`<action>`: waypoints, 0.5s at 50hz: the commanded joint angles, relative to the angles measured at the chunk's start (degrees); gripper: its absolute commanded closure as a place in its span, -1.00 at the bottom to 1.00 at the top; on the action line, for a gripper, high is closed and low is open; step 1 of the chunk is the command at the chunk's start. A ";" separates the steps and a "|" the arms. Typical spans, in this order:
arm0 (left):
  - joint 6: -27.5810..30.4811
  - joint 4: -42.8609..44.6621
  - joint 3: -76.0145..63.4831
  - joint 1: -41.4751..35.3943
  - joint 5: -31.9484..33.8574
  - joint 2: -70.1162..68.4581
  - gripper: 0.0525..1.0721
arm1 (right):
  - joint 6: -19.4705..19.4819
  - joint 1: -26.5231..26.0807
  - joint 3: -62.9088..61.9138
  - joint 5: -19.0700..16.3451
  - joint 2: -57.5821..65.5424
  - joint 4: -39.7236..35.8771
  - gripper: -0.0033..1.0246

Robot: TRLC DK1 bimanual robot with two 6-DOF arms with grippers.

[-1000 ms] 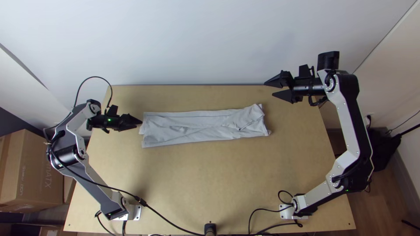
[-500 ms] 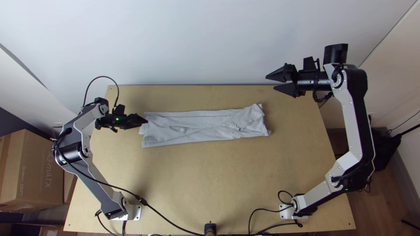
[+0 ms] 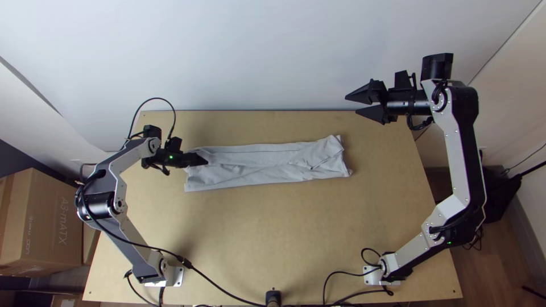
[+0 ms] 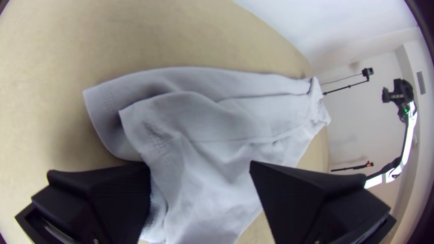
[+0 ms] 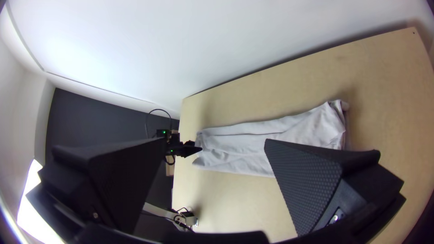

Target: Fold the t-shirt

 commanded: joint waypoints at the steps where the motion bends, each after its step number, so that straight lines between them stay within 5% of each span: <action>1: -1.76 -0.06 -5.16 -1.70 -2.17 -0.55 0.38 | -0.40 0.35 0.88 -0.55 0.36 -0.91 -0.93; 3: -2.02 0.12 -5.33 -1.70 -2.25 -0.64 0.96 | -0.40 0.35 0.70 -0.55 0.27 -0.91 -0.93; 15: -0.26 0.47 -6.74 2.17 -4.10 -2.48 0.95 | -0.84 -0.18 -1.40 -0.55 -0.96 -0.82 -0.93; 25: 8.44 -6.83 -1.46 12.28 -8.76 -1.78 0.95 | -2.33 -0.71 -4.39 -0.55 -2.19 -0.82 -0.93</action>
